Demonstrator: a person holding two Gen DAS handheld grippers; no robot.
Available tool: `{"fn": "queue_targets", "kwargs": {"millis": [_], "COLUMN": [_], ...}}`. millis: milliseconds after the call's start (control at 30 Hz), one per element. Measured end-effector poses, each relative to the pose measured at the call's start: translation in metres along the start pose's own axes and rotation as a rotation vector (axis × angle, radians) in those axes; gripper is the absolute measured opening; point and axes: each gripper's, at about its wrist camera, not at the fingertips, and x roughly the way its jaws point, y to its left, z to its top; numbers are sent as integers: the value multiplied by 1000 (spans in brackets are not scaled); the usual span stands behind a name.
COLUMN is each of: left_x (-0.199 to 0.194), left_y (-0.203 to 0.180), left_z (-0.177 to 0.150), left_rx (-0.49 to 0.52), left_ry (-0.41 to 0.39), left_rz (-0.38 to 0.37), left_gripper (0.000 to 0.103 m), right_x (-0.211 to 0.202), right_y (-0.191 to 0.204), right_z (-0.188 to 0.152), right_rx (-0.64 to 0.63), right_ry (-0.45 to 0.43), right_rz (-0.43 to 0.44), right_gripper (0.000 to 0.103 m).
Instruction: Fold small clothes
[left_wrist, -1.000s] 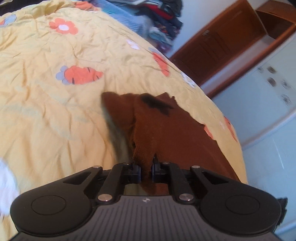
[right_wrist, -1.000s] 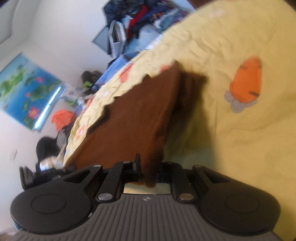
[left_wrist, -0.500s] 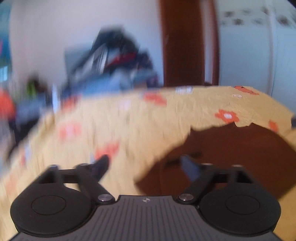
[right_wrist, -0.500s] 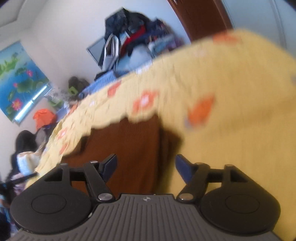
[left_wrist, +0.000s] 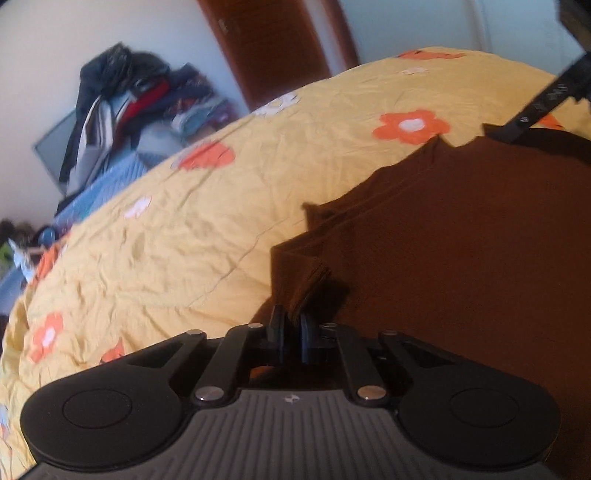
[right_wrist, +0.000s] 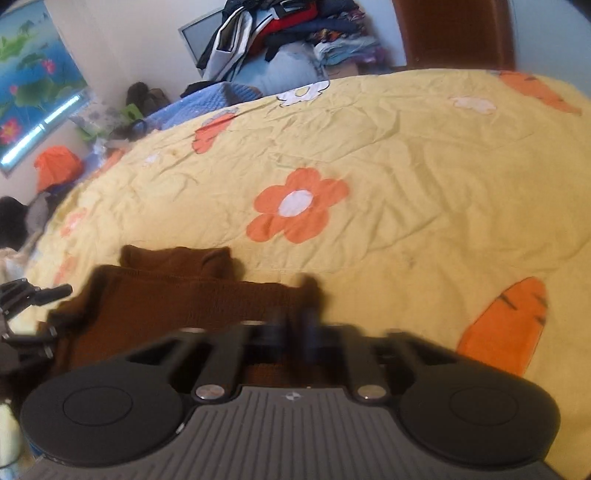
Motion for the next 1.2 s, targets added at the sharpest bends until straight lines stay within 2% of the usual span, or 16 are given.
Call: {"fn": "queue_targets", "kwargs": {"millis": [133,200,300,433,533,567,600,667,833,867,900,933,1000,1100,1133,1200], "left_x": [-14,-6,23,-2,-34,-46,-55,-52,9,21,22,26,29,14,0,-34], "left_y": [32,45,41,35,36,33,29,12,-13,-11,-1,12,32,29,23,6], "left_z": [8,9,-3,-8,-2,0,3,17,22,12,-4,-10,-15,-10,-9,-13], "left_rx": [-187,-242,-231,-236,-282,-304,-315,-308,-273,-268,-324,-398,-502,-484,-460,-415], "left_ry": [-65,-37,63,37,7,-51,-104,-139,28,44,-27,-13,34,82,69,-14], "left_rz": [6,18,60,124,161,120,70,3,3,37,12,-39,-16,47,62,34], "left_gripper": [4,4,4,11,27,44,76,98,97,100,102,102,103,101,101,102], "right_x": [-22,-42,-16,-21,-54,-65,-72,-67,-8,2,0,-1,-8,-18,-26,-47], "right_y": [-3,-16,-35,-26,-15,-8,-1,23,52,45,41,34,20,14,18,34], "right_z": [3,5,-1,-11,-10,-9,-8,-9,-24,-30,-39,-46,-46,-43,-43,-50], "right_rx": [20,70,109,132,132,136,137,90,-13,-12,-54,-77,-8,58,99,106], "right_ry": [-86,-165,-84,-114,-192,-219,-234,-221,-110,-98,-160,-185,-201,-193,-182,-218], "right_rz": [32,41,-19,-21,-23,-11,24,63,-72,-95,-80,-63,-26,-49,-62,-45], "right_gripper": [12,11,11,19,40,40,40,43,56,57,55,55,43,29,31,54]}}
